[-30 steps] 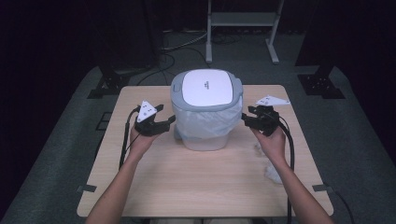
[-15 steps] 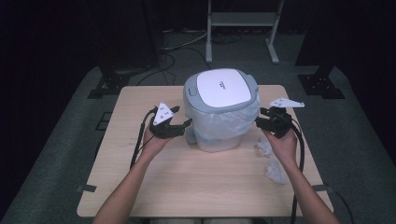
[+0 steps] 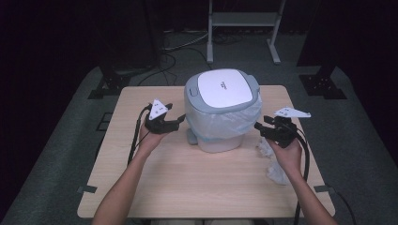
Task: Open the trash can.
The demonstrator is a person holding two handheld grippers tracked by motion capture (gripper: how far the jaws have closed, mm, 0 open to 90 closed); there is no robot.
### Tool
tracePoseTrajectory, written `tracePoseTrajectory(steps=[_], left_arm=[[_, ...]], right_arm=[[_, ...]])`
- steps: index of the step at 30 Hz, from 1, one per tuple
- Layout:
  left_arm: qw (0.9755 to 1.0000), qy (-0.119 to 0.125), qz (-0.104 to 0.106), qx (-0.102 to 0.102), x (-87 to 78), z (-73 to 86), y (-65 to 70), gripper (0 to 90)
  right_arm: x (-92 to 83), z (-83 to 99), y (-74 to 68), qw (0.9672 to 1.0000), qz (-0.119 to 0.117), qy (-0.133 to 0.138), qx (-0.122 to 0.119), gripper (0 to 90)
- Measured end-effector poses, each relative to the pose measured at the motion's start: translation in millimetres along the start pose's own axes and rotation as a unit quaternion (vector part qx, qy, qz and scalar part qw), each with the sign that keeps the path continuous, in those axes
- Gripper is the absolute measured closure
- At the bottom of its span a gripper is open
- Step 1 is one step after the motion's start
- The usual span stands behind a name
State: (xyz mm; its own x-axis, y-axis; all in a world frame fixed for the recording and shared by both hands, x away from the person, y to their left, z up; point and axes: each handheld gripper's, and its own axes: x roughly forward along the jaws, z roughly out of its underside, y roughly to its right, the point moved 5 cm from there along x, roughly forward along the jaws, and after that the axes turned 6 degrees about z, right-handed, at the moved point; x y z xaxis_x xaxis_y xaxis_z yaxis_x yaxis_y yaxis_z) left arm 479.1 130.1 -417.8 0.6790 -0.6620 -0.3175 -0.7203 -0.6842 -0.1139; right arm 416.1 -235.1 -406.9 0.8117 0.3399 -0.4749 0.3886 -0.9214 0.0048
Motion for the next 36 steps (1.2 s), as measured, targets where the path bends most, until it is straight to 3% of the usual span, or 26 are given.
tracePoseTrajectory(steps=[7, 11, 14, 18, 21, 24, 27, 30, 36], left_arm=[[0.9997, 0.009, -0.022, -0.003, 21.9, -18.7, -25.5, 28.7], [0.9994, 0.012, -0.026, -0.02, 40.6, -29.0, -36.1, 28.9], [0.9997, 0.016, -0.016, -0.013, 55.8, -35.8, -39.7, 27.5], [0.9997, 0.019, -0.002, -0.013, 70.8, -42.3, -42.6, 27.0], [0.9992, 0.02, 0.025, -0.023, 77.9, -43.4, -41.4, 28.4], [0.9982, 0.023, 0.045, -0.031, 79.0, -41.2, -41.2, 27.2], [0.9982, 0.018, 0.05, -0.028, 78.1, -40.7, -40.8, 28.2], [0.9977, 0.016, 0.063, -0.019, 75.6, -42.1, -37.6, 34.4], [0.9965, 0.012, 0.082, -0.011, 69.6, -43.6, -32.5, 35.6]], right_arm=[[-3.0, 5.6, -6.6, 1.0, -0.007, -0.001, -0.006, 47.5], [-0.7, 8.8, -14.3, 0.9998, -0.011, -0.006, -0.014, 46.9], [-0.3, 8.4, -20.8, 0.9996, -0.003, -0.008, -0.028, 46.9], [-0.3, 8.3, -20.5, 0.9996, 0.001, -0.009, -0.025, 46.7], [1.6, 8.6, -17.4, 0.9997, 0.005, -0.009, -0.021, 46.2], [5.8, 8.8, -13.0, 0.9999, 0.008, -0.012, -0.008, 44.6], [8.9, 7.8, -11.0, 1.0, 0.002, -0.008, -0.003, 43.3], [11.8, 7.5, -10.7, 0.9999, -0.004, -0.005, -0.014, 42.0], [10.7, 11.1, -7.4, 0.9996, -0.01, -0.008, -0.024, 41.5]])
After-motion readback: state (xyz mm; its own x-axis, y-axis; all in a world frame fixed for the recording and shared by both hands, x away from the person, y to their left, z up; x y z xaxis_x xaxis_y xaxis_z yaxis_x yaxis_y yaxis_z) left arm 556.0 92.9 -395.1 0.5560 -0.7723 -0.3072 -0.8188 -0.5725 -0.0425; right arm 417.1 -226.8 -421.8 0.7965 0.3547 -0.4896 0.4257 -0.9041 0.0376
